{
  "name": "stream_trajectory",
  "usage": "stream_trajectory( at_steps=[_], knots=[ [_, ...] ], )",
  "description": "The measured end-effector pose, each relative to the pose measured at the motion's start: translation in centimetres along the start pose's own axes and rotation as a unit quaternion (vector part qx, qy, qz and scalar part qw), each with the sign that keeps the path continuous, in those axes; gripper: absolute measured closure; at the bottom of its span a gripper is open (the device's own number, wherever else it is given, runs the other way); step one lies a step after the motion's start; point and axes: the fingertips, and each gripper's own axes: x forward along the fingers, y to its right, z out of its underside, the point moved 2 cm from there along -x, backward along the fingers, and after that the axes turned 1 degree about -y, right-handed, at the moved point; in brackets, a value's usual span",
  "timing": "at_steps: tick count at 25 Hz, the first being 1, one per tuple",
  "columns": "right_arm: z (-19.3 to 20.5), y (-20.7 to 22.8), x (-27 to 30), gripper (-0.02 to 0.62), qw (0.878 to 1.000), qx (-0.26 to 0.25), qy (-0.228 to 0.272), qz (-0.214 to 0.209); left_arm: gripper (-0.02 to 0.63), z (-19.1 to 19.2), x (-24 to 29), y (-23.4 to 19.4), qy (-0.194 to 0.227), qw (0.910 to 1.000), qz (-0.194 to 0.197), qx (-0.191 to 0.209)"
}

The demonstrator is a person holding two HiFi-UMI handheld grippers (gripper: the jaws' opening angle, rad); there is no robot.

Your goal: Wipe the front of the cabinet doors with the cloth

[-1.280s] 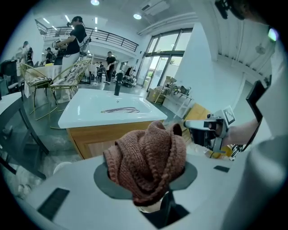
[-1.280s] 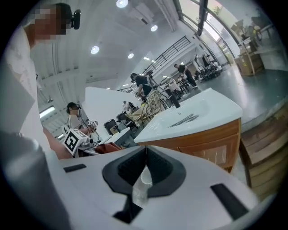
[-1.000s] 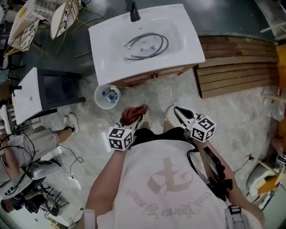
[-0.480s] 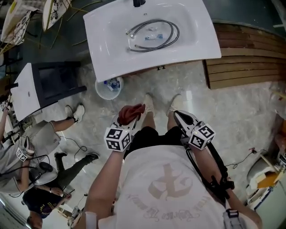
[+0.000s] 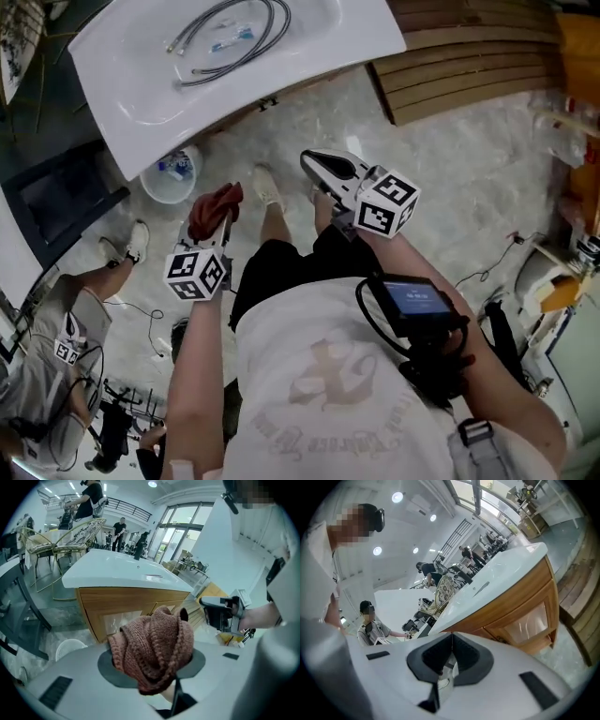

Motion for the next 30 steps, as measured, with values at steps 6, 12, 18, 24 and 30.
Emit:
stream_trajectory(
  at_steps=[6,12,18,24,30],
  knots=[
    [-2.9,-0.2,0.8,0.581,0.999,-0.023,0.016,-0.020,0.440,-0.1,2.3,-2.4,0.014,0.9996,-0.018,-0.018],
    [-1.7,0.0,0.4,0.581,1.000,-0.005,0.011,-0.013,0.440,-0.1,4.5,-6.1,0.028,0.9957,-0.063,-0.061],
    [0.2,-0.1,2.2,0.581,1.000,0.008,0.004,-0.014,0.440,-2.7,5.4,-11.2,0.040,0.9897,-0.112,-0.080],
    [2.1,-0.1,3.3,0.581,1.000,0.014,0.013,-0.019,0.440,-4.0,3.6,-14.8,0.068,0.9805,-0.164,-0.084],
    [3.7,0.1,3.0,0.581,0.999,0.015,0.033,-0.020,0.440,-4.0,3.6,-16.4,0.044,0.9761,-0.211,-0.025]
  ],
)
